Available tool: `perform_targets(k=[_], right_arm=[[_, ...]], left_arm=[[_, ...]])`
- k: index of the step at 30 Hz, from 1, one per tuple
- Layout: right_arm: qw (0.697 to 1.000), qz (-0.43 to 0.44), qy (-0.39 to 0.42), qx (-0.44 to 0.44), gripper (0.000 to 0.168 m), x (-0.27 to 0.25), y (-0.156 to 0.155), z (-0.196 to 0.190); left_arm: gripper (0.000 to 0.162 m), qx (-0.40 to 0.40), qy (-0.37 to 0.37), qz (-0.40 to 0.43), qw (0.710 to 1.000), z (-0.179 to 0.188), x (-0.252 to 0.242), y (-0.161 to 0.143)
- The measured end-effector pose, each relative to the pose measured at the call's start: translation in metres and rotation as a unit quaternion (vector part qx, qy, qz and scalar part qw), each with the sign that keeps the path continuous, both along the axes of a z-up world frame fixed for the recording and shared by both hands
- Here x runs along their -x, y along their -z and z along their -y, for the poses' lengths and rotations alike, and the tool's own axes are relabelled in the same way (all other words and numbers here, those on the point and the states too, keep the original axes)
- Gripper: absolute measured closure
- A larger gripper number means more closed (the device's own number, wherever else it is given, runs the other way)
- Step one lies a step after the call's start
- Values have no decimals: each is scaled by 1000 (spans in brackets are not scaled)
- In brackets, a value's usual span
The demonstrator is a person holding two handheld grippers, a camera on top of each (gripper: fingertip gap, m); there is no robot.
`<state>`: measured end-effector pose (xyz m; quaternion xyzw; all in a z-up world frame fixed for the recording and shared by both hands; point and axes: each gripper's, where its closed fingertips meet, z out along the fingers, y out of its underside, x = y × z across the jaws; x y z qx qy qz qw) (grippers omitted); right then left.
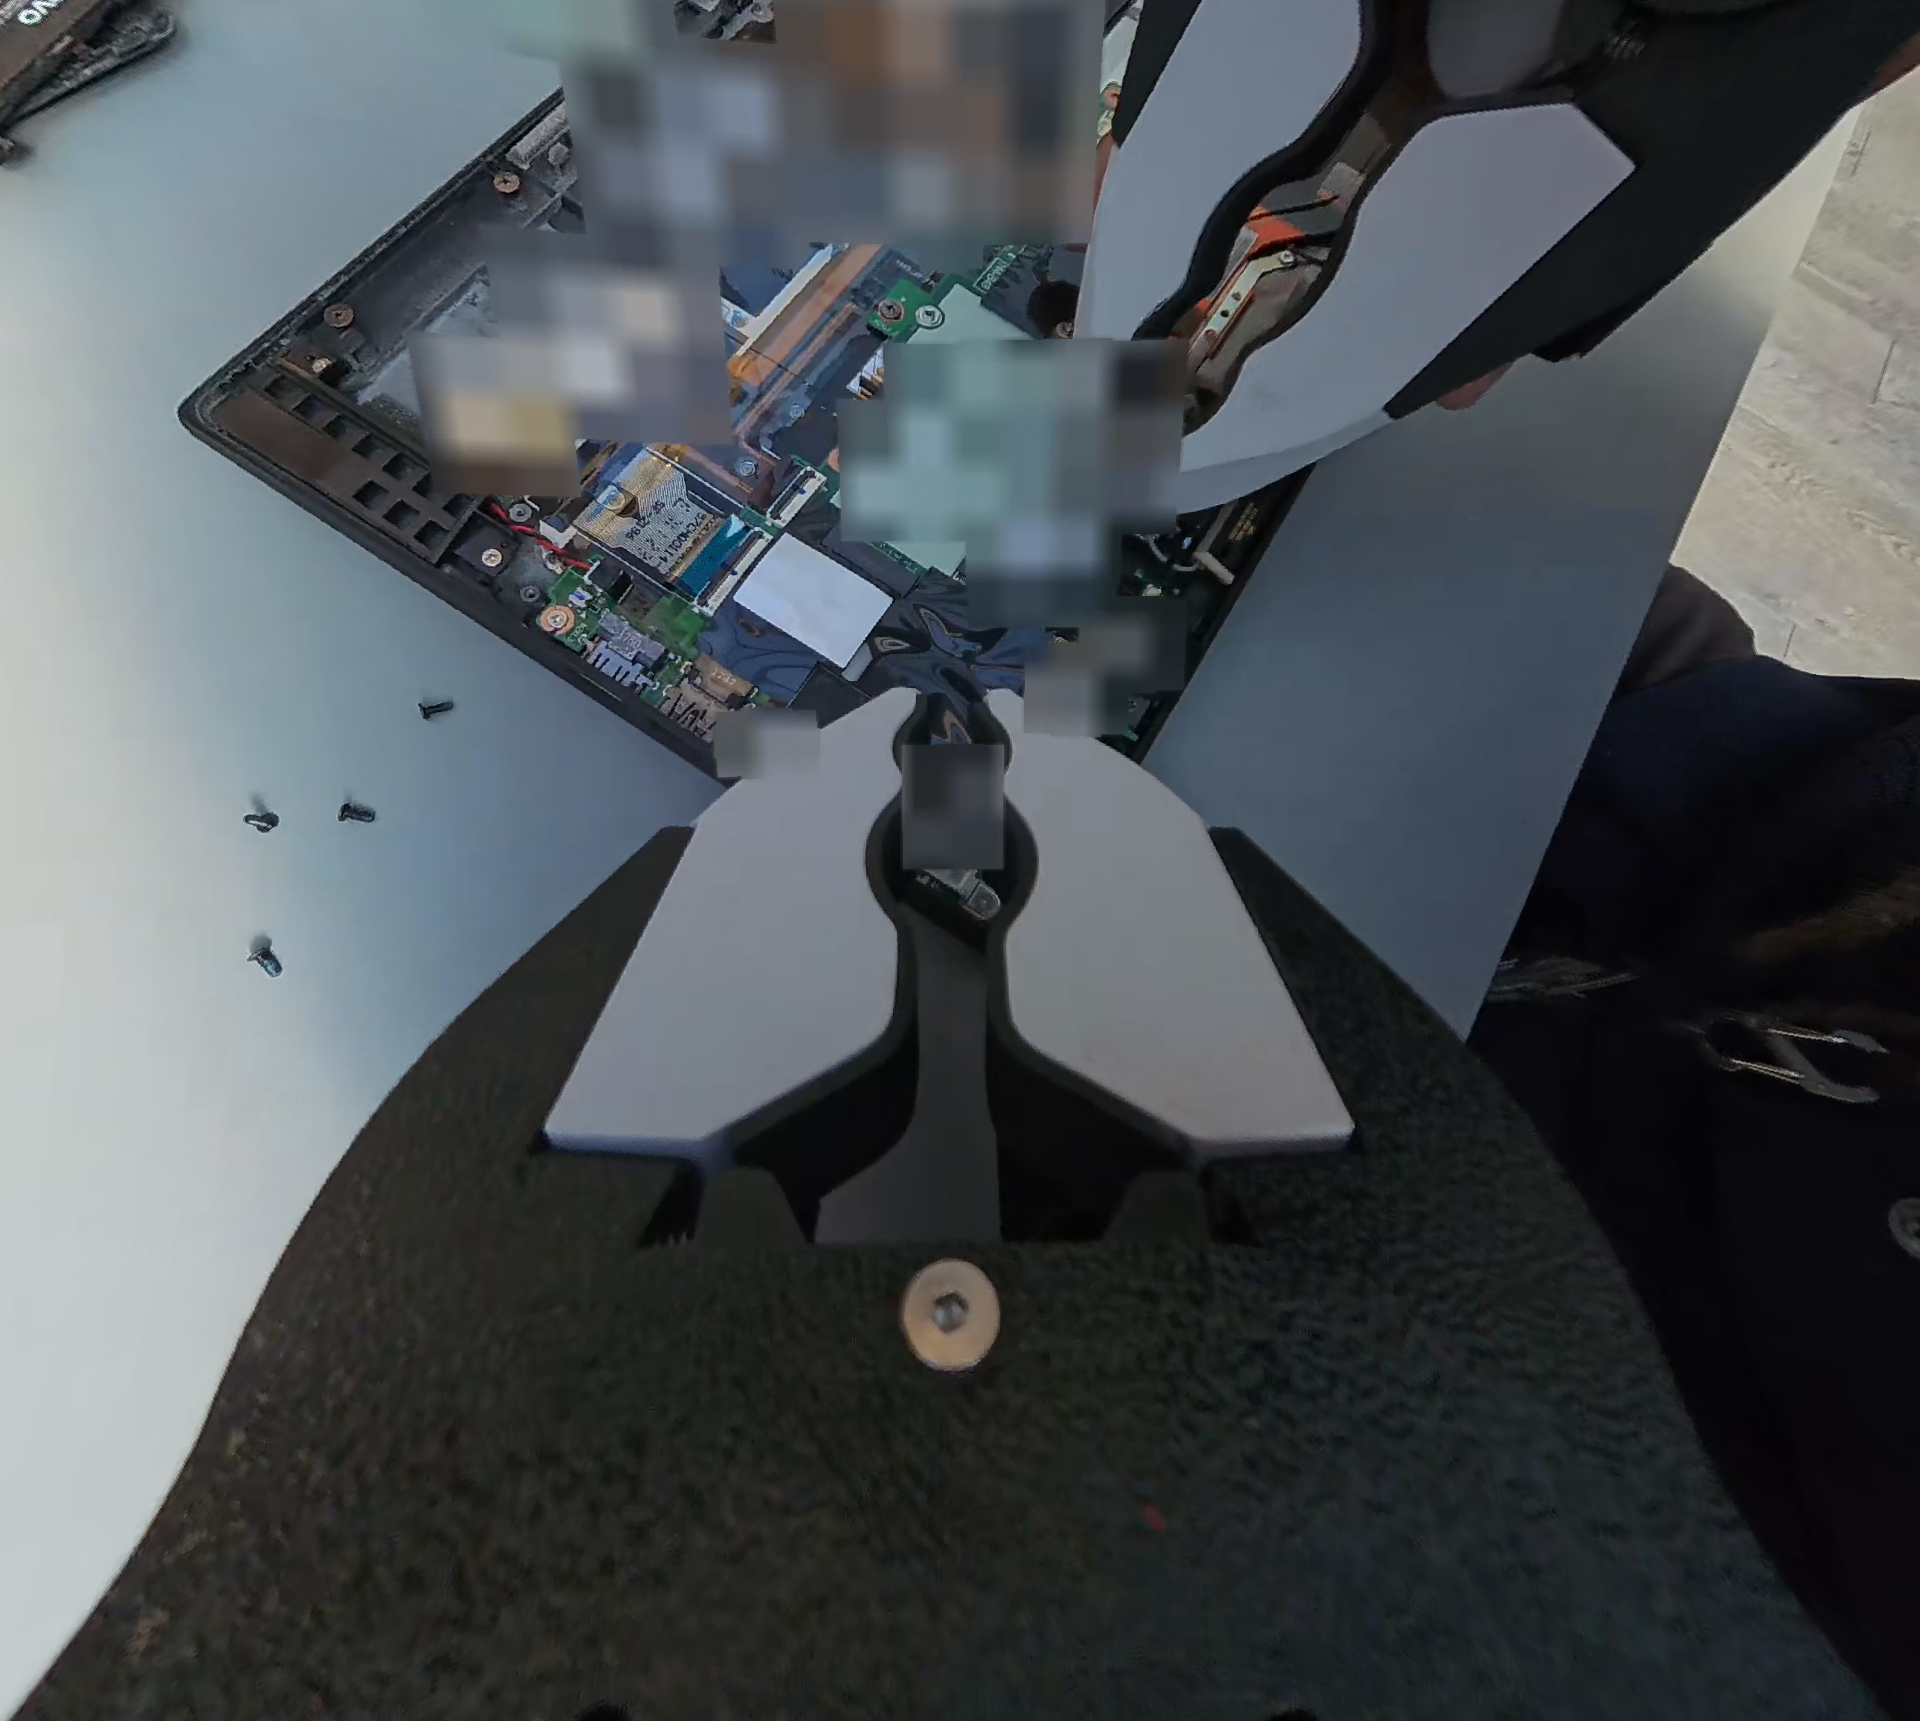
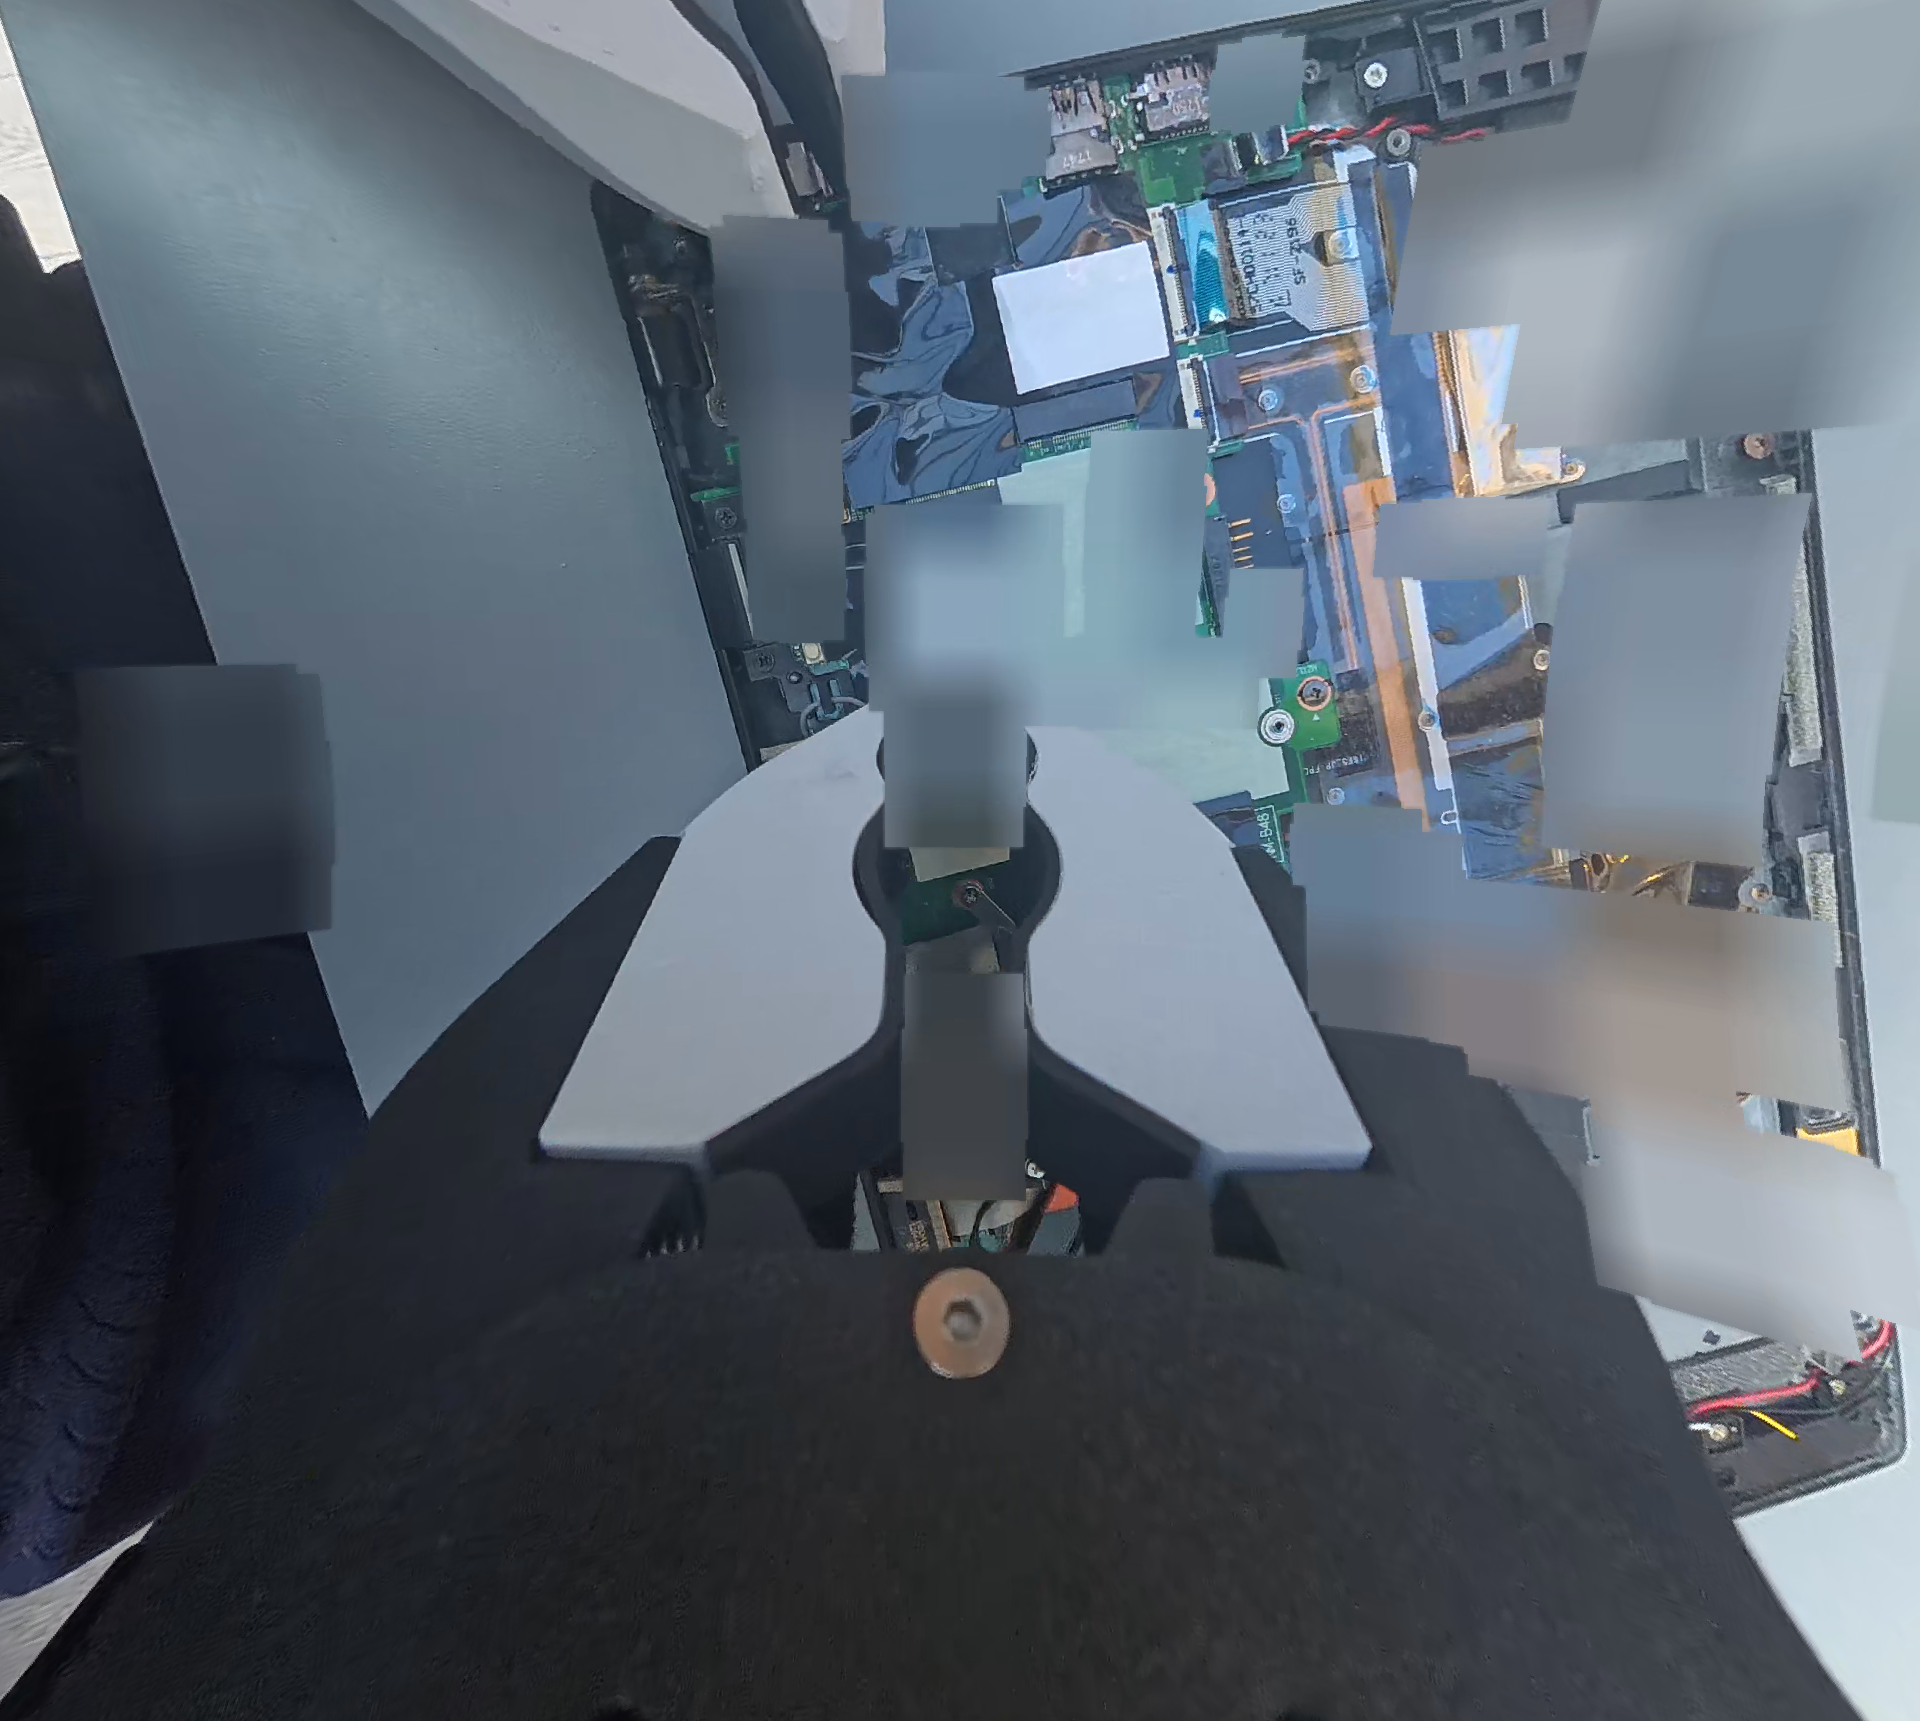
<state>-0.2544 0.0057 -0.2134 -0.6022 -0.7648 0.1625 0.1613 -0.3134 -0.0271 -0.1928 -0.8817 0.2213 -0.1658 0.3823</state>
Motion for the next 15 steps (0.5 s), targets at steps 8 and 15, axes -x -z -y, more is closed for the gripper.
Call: perform_targets(k=[8,15], right_arm=[[998,22,12,61,140,2,2,8],[997,17,13,71,140,3,-1,14]], left_arm=[[157,-4,-2,2,1000,1,2,-3],[157,0,-4,6,1000,4,3,0]])
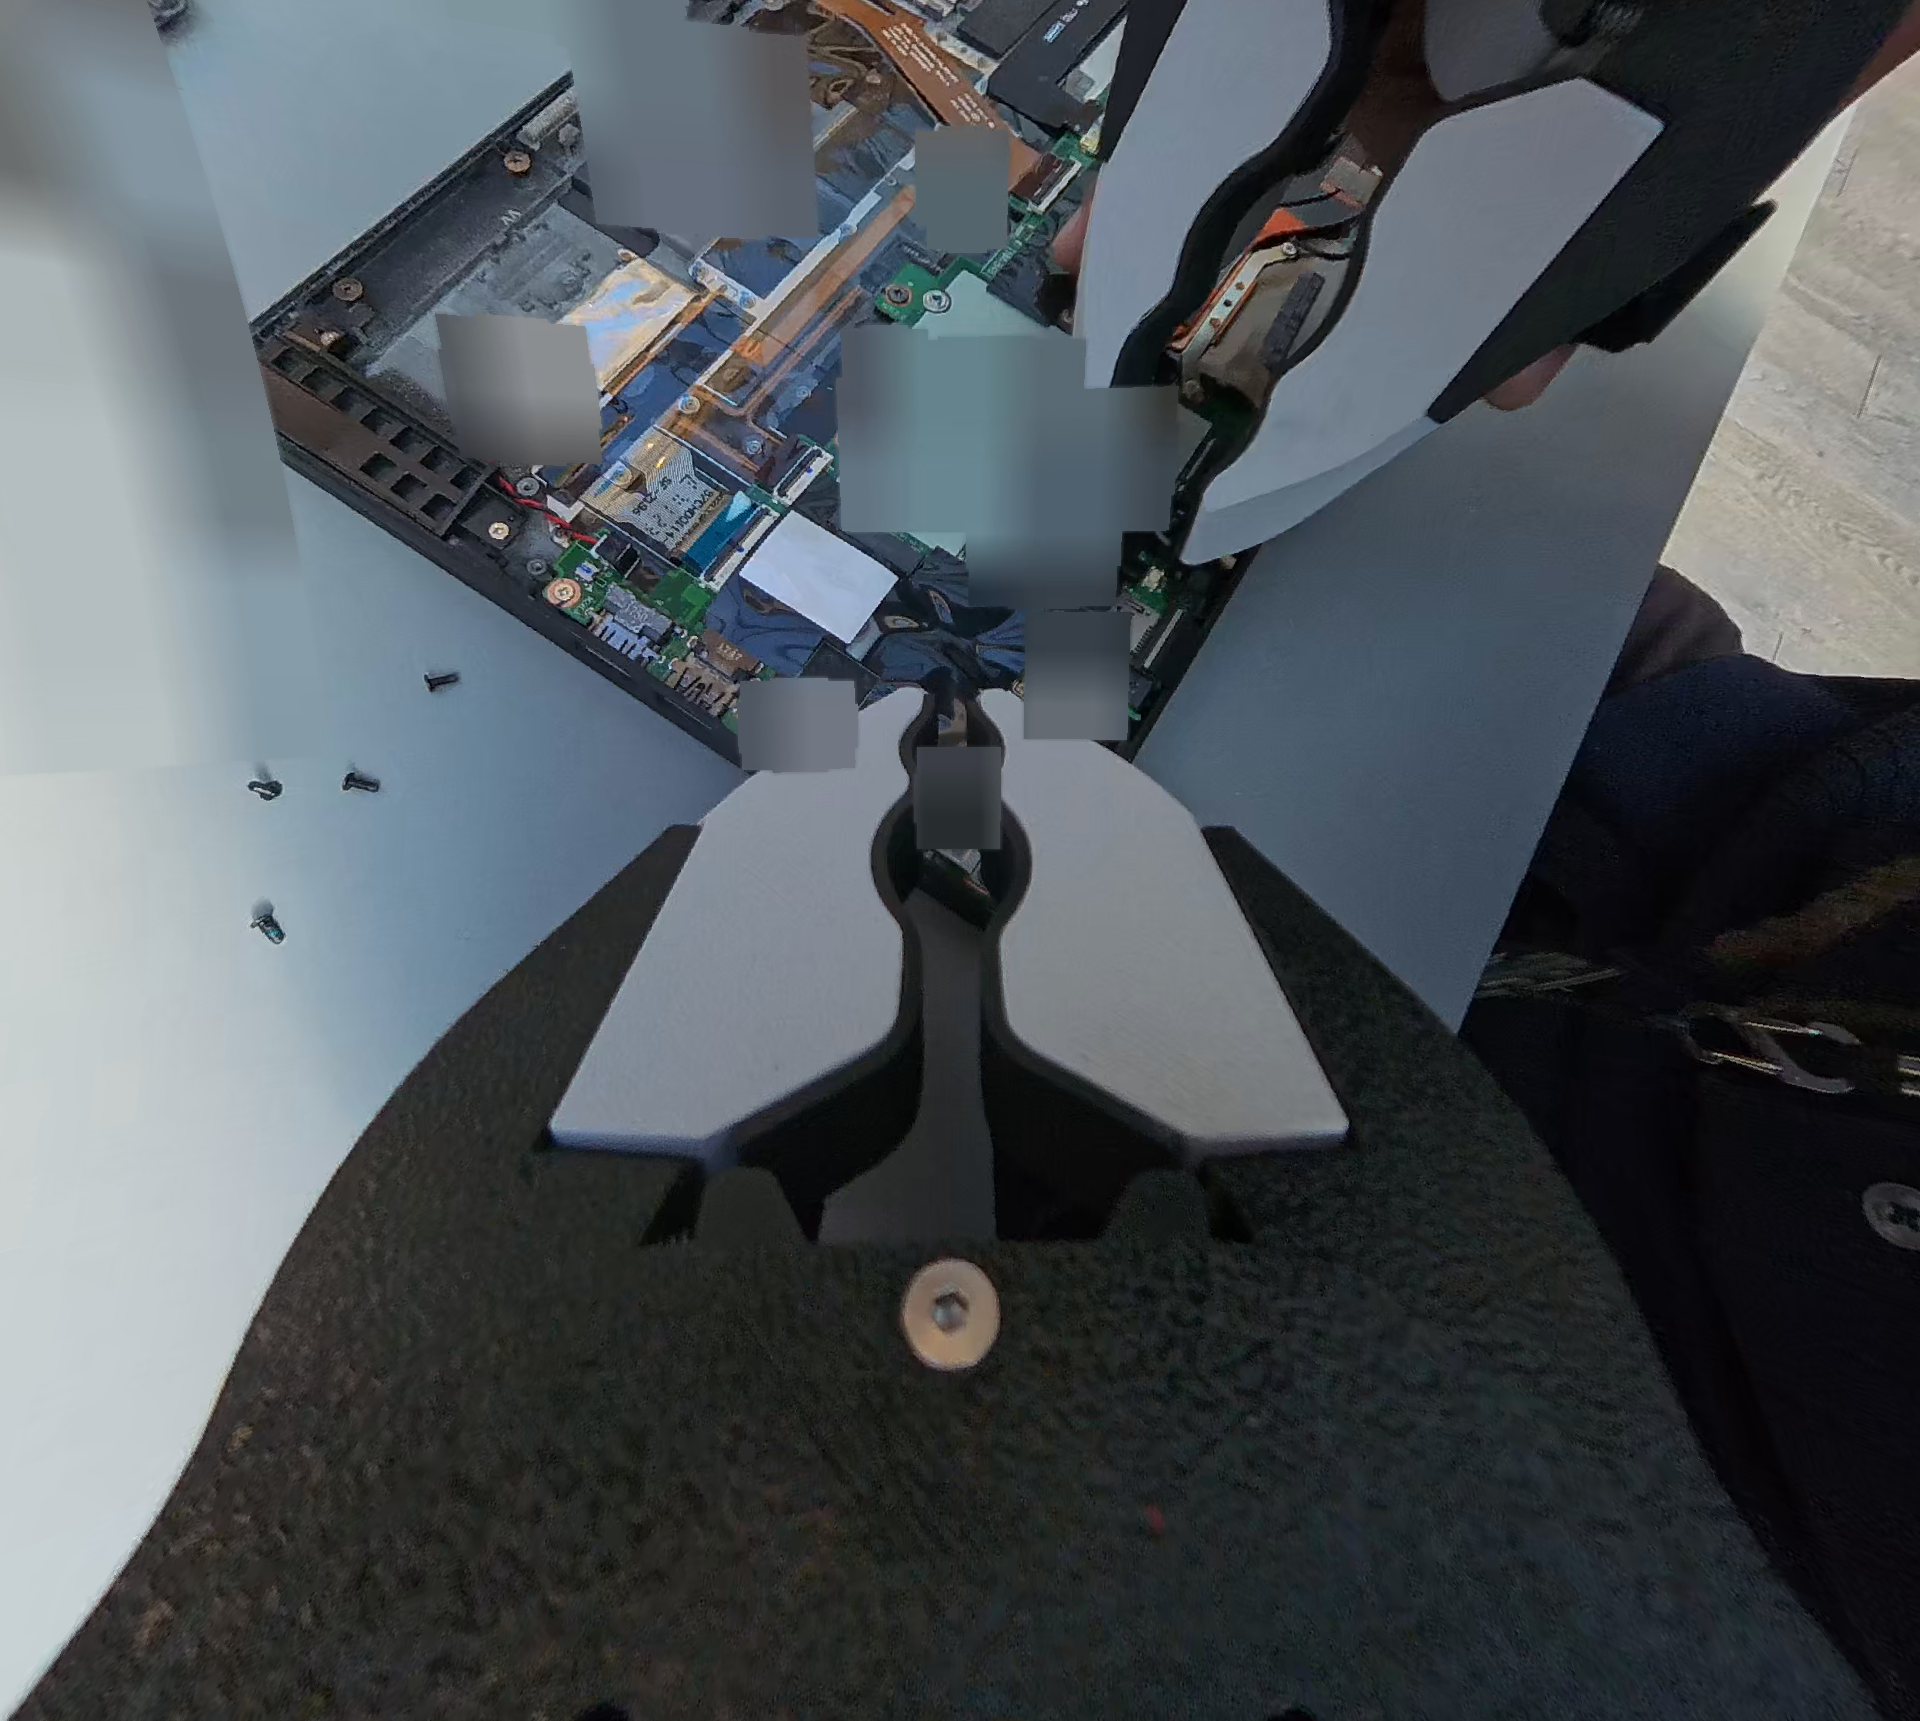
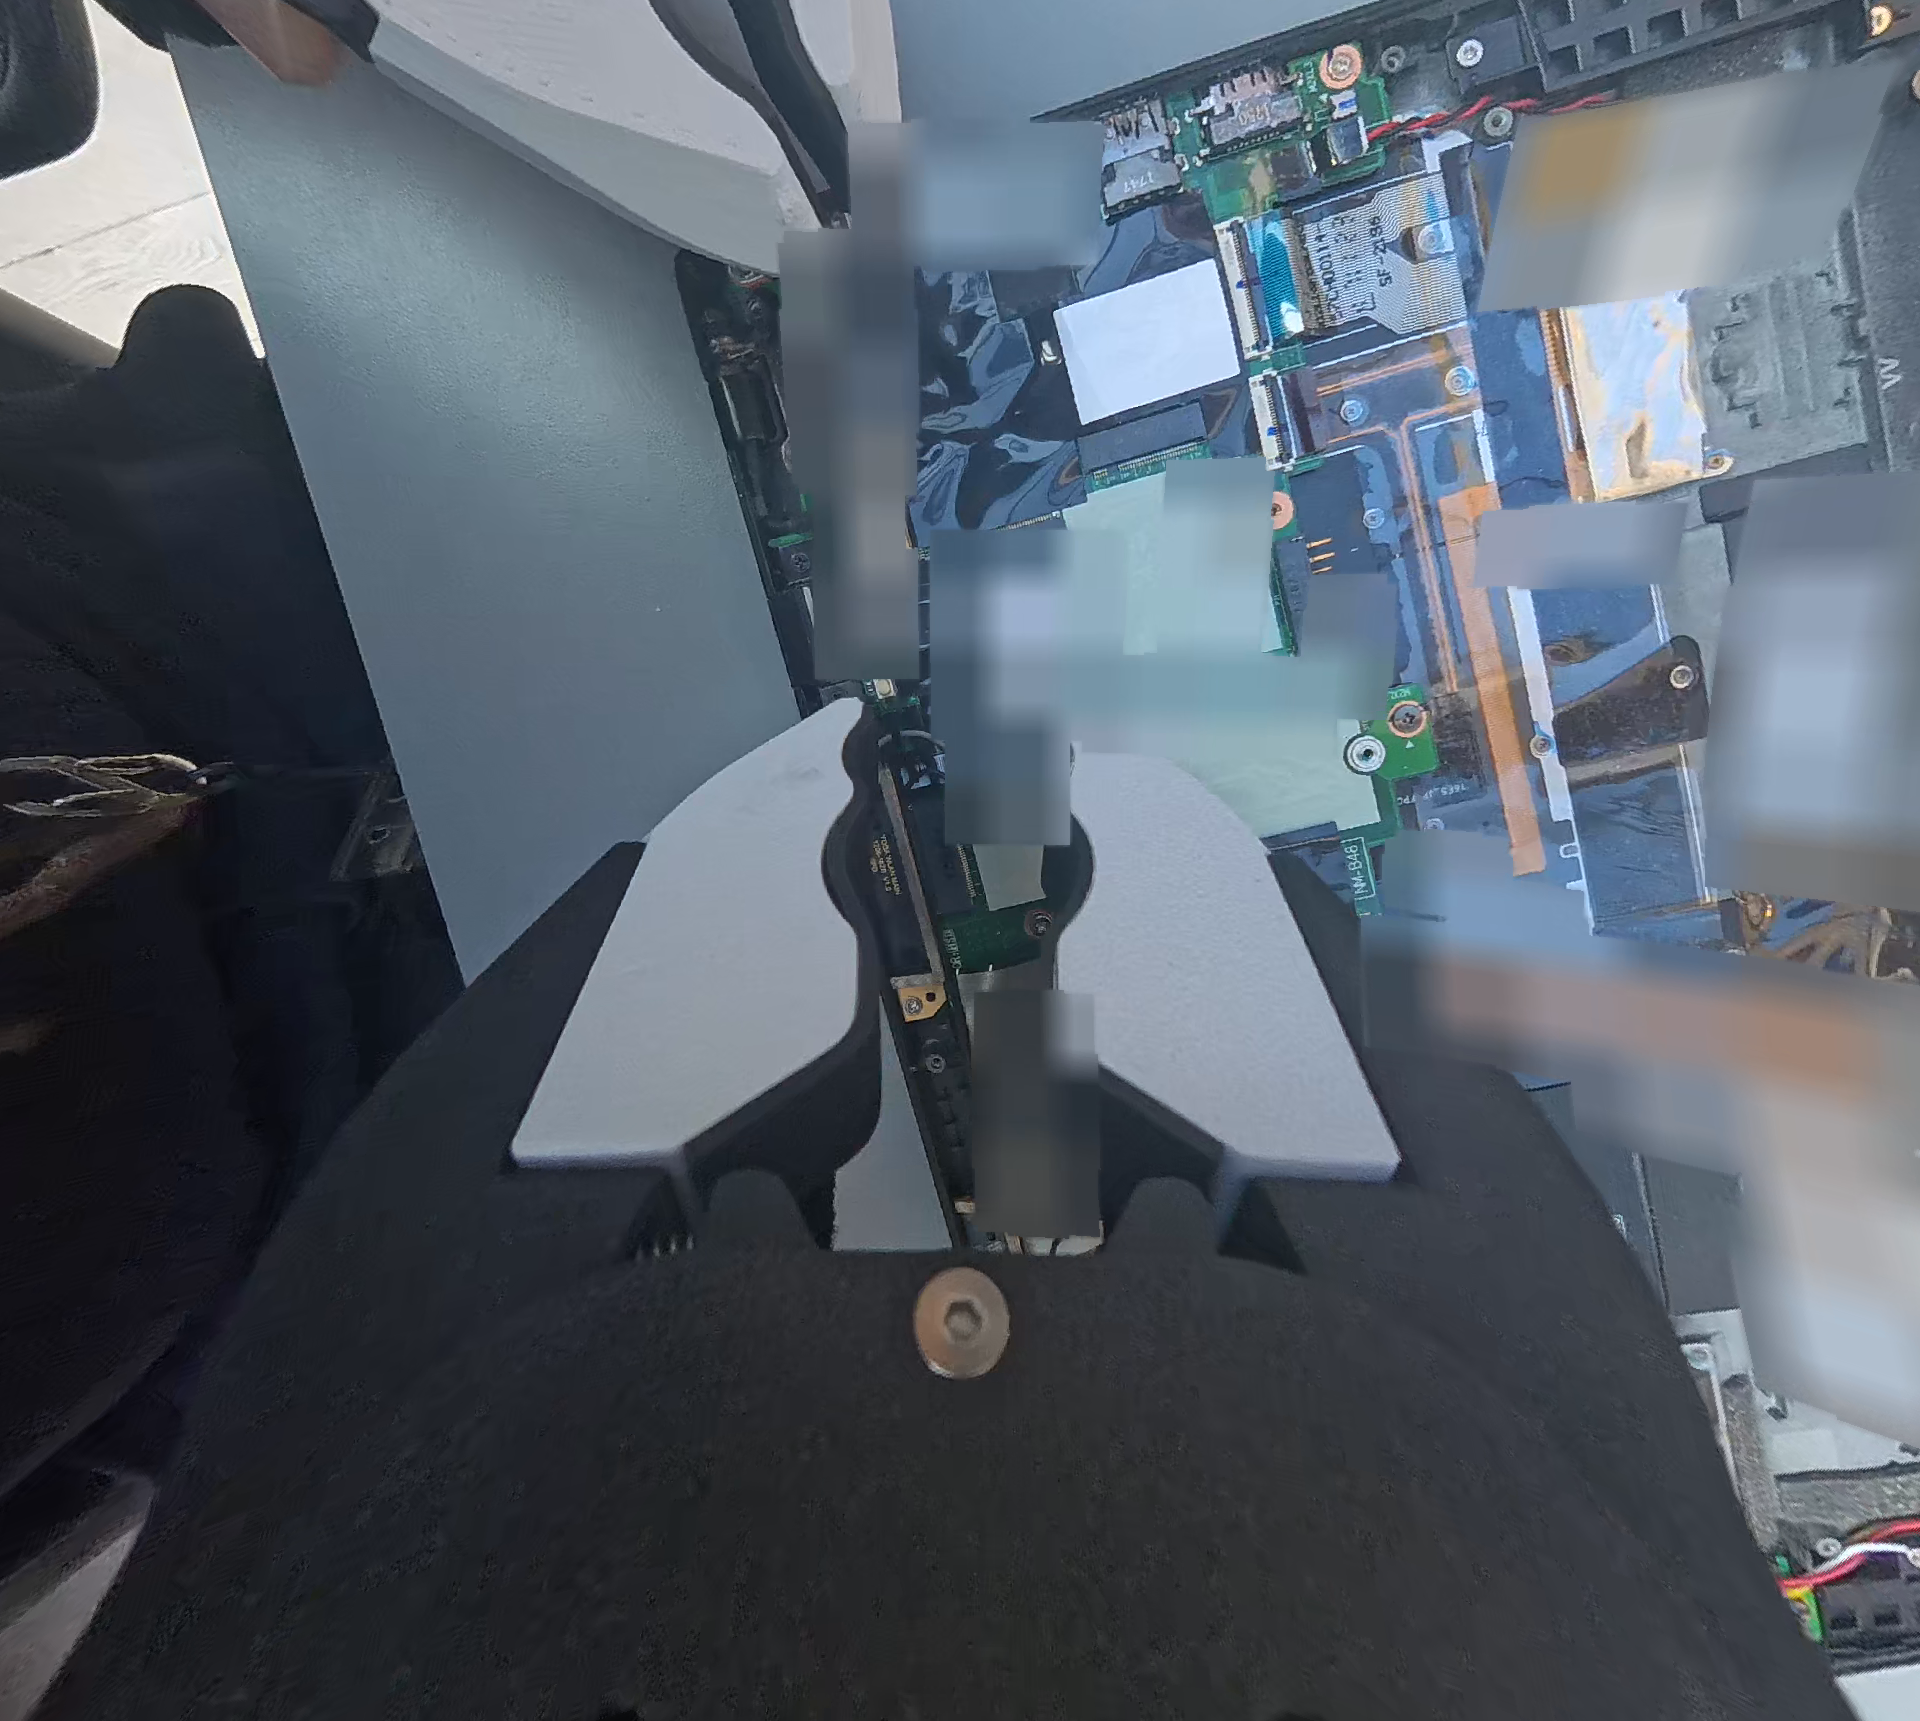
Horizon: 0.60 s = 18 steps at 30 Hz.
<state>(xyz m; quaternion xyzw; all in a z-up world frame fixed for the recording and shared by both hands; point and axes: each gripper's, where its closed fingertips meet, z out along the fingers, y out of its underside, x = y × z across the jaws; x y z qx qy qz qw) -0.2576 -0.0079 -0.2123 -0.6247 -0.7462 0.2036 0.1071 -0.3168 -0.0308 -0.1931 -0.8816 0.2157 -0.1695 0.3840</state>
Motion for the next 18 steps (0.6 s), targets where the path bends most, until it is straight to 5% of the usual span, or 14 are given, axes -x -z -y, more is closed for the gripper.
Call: perform_targets(k=[18], right_arm=[[1000,-5,-9,-19,132,-1,2,3]], left_arm=[[157,6,3,-2,1000,2,-3,3]])
